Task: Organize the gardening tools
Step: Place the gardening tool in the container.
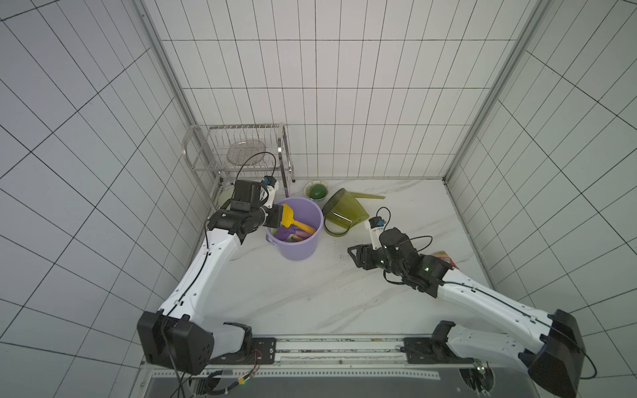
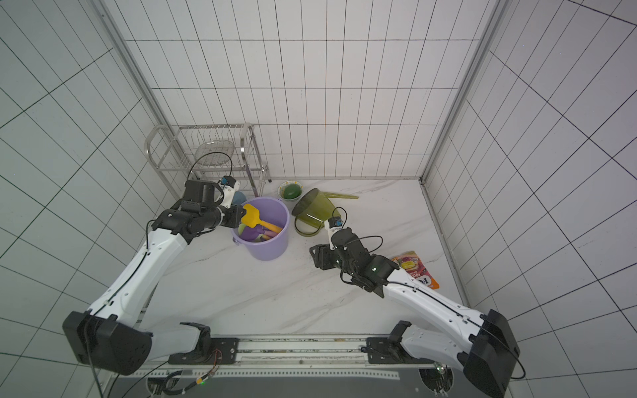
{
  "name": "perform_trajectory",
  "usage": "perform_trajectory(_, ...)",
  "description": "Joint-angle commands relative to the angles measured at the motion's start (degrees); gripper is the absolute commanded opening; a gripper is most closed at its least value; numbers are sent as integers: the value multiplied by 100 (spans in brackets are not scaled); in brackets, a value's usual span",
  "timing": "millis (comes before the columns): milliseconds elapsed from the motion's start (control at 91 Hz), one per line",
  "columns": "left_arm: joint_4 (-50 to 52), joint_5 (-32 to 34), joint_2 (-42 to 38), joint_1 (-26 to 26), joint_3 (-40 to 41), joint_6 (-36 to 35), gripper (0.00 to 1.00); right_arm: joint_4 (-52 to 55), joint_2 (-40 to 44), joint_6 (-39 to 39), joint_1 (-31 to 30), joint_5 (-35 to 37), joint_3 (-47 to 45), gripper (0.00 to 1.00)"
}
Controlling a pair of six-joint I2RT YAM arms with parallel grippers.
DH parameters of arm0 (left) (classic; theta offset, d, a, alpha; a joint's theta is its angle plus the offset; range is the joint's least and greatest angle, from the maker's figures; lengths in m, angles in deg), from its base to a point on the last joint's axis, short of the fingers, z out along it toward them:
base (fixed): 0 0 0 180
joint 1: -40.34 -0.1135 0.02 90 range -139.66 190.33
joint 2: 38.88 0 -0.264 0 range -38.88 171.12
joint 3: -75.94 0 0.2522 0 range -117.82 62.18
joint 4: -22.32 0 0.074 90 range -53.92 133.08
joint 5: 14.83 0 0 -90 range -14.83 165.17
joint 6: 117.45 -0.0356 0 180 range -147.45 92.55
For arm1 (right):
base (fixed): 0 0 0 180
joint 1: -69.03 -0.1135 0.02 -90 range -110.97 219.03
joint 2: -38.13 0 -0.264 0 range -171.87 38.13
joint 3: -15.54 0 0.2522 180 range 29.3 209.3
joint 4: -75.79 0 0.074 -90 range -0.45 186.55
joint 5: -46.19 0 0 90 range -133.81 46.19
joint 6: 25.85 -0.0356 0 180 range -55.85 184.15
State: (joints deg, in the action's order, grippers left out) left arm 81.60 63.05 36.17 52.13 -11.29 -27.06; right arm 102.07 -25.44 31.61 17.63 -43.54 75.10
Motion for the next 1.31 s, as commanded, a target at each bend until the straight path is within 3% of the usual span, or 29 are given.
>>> perform_trajectory(0,-217,382,147,156,44,-121,0,-197,-132,-425,216,-48,-173,65)
perform_trajectory(473,-129,775,662,280,140,-212,0,-1983,-721,-1853,991,-597,-973,70)
perform_trajectory(638,-80,847,668,280,140,-224,6,-2759,-1046,-2283,1242,-808,-1192,72)
perform_trajectory(880,-24,944,475,271,80,-214,26,-3620,-1669,-2570,1352,-1055,-1175,79)
perform_trajectory(1121,85,928,267,203,-7,-225,31,-4793,-2517,-2953,1360,-1148,-1068,80)
perform_trajectory(1297,159,384,-41,-250,-94,-47,32,-5886,-3380,-3357,1360,-1190,-865,80)
